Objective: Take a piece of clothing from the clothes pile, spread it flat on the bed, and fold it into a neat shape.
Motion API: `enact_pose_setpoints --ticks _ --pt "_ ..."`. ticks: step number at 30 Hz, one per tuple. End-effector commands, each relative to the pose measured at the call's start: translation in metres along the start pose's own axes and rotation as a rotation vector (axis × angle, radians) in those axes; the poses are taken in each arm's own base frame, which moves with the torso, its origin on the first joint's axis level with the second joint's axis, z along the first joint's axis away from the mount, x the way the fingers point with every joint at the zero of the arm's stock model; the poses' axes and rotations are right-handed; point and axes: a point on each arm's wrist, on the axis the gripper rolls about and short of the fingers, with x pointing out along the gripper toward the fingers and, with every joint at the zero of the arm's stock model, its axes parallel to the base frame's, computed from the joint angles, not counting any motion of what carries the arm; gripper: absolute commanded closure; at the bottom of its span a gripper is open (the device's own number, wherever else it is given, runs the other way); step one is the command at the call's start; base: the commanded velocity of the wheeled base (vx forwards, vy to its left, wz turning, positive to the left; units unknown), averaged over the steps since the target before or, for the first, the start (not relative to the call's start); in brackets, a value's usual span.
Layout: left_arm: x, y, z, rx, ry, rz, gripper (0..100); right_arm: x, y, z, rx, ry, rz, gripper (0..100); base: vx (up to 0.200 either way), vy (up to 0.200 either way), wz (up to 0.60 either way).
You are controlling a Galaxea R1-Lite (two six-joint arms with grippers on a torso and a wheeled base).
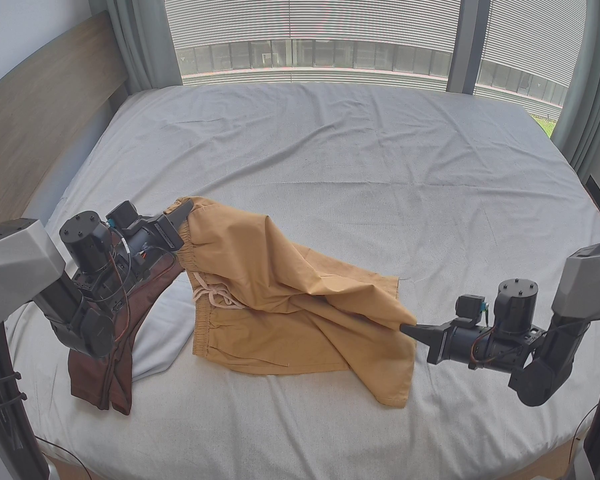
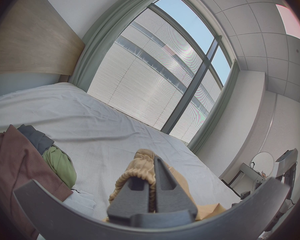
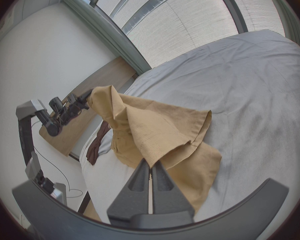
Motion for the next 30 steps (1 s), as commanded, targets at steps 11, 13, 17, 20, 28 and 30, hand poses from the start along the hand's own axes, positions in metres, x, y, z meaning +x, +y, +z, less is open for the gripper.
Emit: enact_pose_setpoints --ticks 11,13,17,20,28,30 --pt "-0.001 0.004 -0.011 -0.005 0.034 0.011 100 0.006 -0.012 -0.085 0.008 0.263 -0.012 100 0.000 0.000 0.00" --pt "-0.002 0.004 -0.012 0.002 0.036 0.013 100 0.006 -0.013 -0.087 0.013 0.272 -0.016 100 0.000 0.000 0.00" --pt "-0.003 0.002 -0.014 0.002 0.045 0.012 100 0.007 -0.016 -0.091 0.016 0.282 -0.022 100 0.000 0.000 0.00" --pt "-0.003 0.001 -0.013 0.004 0.045 0.008 100 0.006 -0.016 -0.087 0.017 0.269 -0.021 100 0.000 0.000 0.00" --pt "-0.004 0.000 -0.012 0.006 0.041 0.008 100 -0.008 -0.007 -0.042 0.002 0.110 0.012 0 0.000 0.000 0.00" --pt "-0.005 -0.001 -0.012 0.006 0.042 0.007 100 -0.013 -0.003 -0.029 0.013 0.063 0.029 0 0.000 0.000 0.00"
